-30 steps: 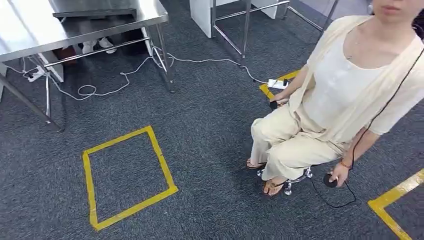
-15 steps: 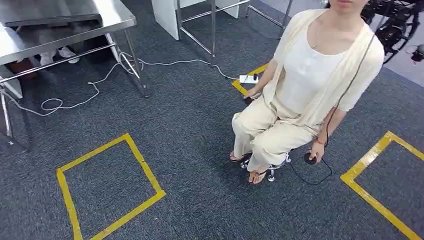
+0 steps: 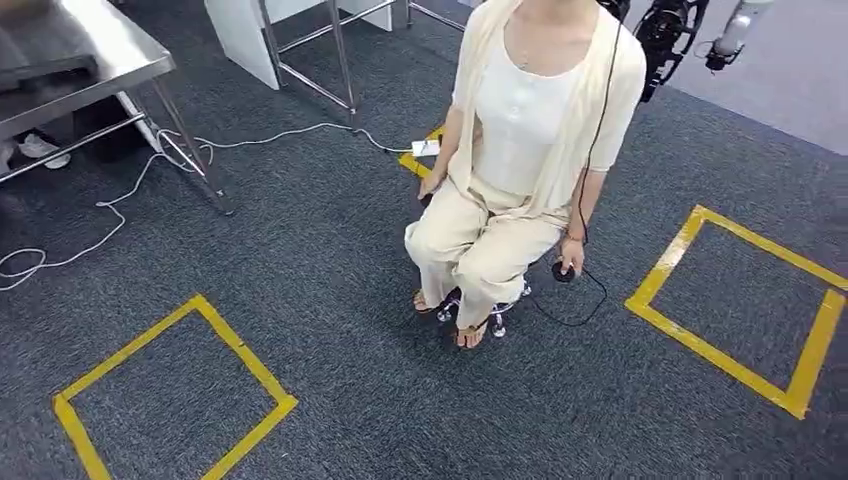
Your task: Take the parts from the cabinet and place them on the table.
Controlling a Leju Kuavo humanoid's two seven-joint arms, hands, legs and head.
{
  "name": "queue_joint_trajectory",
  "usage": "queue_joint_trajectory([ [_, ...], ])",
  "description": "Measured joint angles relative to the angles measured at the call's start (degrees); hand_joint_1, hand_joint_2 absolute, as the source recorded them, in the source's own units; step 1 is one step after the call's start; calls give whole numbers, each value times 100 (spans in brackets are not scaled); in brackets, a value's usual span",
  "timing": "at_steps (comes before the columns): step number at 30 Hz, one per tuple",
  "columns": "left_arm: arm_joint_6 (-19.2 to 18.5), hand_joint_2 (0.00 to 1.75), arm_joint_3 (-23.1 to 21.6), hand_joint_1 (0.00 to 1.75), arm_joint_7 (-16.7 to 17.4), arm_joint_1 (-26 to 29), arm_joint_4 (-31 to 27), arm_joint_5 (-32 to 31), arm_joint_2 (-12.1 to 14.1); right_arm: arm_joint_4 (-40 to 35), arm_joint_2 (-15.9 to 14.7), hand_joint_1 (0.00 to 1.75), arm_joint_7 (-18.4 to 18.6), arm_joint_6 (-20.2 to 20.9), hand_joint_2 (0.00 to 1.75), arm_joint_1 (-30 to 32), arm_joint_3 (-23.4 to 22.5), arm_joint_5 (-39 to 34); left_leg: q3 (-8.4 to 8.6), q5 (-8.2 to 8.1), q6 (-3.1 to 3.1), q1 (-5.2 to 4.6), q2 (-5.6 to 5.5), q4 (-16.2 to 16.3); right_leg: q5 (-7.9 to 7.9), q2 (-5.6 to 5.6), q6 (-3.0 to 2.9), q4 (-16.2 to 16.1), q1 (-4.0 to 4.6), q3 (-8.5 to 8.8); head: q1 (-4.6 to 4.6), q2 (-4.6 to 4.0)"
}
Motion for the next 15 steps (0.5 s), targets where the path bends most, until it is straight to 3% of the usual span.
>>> queue_joint_trajectory([
  [1, 2, 0, 0, 0, 20, 2, 0, 0, 0, 0, -2, 0, 6, 2, 0, 8, 4, 34, -55, 17, -13, 17, -10, 124, 7, 70, 11, 1, -3, -1, 0, 0],
  [2, 4, 0, 0, 0, 31, 2, 0, 0, 0, 2, -7, 0, 15, 7, 0, 18, 9, 61, 12, 188, -27, 47, -11, -29, 17, 158, 27, 5, -11, 1, 0, 0],
  [3, 4, 0, 0, 0, 31, 0, -2, -4, 0, 2, -7, 0, 15, 9, 0, 21, 13, 70, 178, 435, -42, 79, -26, -373, 22, 242, 38, 13, -24, 7, 2, 0],
  [4, 9, 0, -2, 0, 31, -1, -2, -11, 0, 2, -7, 0, 15, 15, 0, 16, 15, 94, 413, 720, -65, 120, -108, -875, 24, 325, 48, 31, -39, 8, 2, 0],
  [5, 20, 0, -2, 0, 33, 1, 0, -13, -2, 0, -9, 0, 17, 22, 0, 6, 22, 114, 601, 909, -104, 182, -385, -1309, 18, 398, 75, 62, -39, -17, -4, 0],
  [6, 26, 0, -2, 0, 50, 5, 4, -17, -13, 0, -13, 0, 31, 35, 0, -12, 35, 157, 646, 831, -132, 191, -705, -1461, 12, 460, 147, 124, 24, -78, -22, 0],
  [8, 55, 0, 0, 0, 72, 7, 4, -17, -15, 0, -15, 0, 33, 94, 0, -29, 96, 265, 591, 836, -46, 140, -585, -1452, 65, 569, 264, 123, -9, -183, -7, 0],
  [10, 50, 0, -2, 0, 81, 3, 4, -17, -35, 2, -37, 0, 33, 168, 0, 18, 179, 372, 593, 887, 95, 69, -441, -1484, 135, 738, 396, 60, -2, -301, -15, 0],
  [11, 48, 0, -2, 0, 81, 1, 4, -17, -37, 2, -53, 0, 33, 192, 0, 24, 207, 410, 583, 943, 181, 83, -327, -1525, 90, 539, 385, 164, -27, -319, -9, 0],
  [12, 42, 0, -2, 0, 79, 9, 2, -20, -37, 4, -52, 0, 33, 223, 0, 12, 234, 430, 563, 947, 228, 61, -266, -1530, -54, 228, 343, 379, 11, -431, 19, 0],
  [13, 42, 0, 0, 0, 79, 16, 2, -20, -35, 2, -52, 0, 31, 225, 0, 0, 260, 446, 547, 958, 274, 41, -162, -1530, -267, 66, 295, 770, 13, -632, 45, 0],
  [15, 39, 0, 0, 0, 81, 45, 2, -20, -24, 2, -59, 0, 31, 227, 0, -5, 306, 457, 504, 973, 304, -17, 65, -1527, -649, -23, 258, 1732, 18, -1070, 44, 0],
])
